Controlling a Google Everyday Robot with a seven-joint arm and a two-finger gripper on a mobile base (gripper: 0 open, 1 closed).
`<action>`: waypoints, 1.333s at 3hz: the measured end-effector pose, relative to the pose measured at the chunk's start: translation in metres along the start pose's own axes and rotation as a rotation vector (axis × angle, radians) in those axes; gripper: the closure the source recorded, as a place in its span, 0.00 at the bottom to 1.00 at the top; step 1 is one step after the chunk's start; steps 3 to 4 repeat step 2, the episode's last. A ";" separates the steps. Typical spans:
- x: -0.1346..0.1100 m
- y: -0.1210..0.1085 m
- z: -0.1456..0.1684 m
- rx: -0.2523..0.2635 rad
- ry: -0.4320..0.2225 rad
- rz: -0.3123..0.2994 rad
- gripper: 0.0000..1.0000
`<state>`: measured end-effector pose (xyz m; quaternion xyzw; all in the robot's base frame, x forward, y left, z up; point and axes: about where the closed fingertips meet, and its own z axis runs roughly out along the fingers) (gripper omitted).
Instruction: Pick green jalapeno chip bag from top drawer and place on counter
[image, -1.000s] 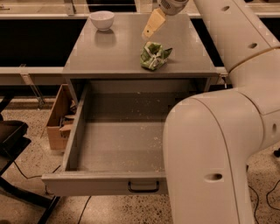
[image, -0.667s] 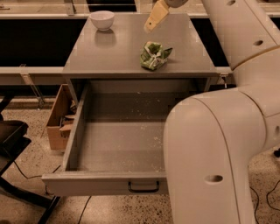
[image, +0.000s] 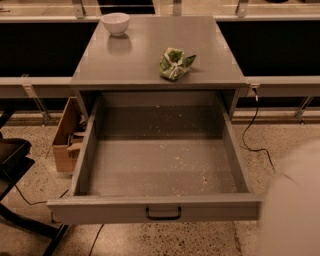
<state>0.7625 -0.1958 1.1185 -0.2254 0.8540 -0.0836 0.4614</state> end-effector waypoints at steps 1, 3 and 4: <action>0.015 -0.044 -0.059 0.122 -0.080 0.145 0.00; 0.052 -0.045 -0.065 0.162 -0.061 0.255 0.00; 0.052 -0.045 -0.065 0.162 -0.061 0.255 0.00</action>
Offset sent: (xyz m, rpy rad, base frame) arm -0.0994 -0.0843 -0.0490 0.2262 -0.0686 -0.3715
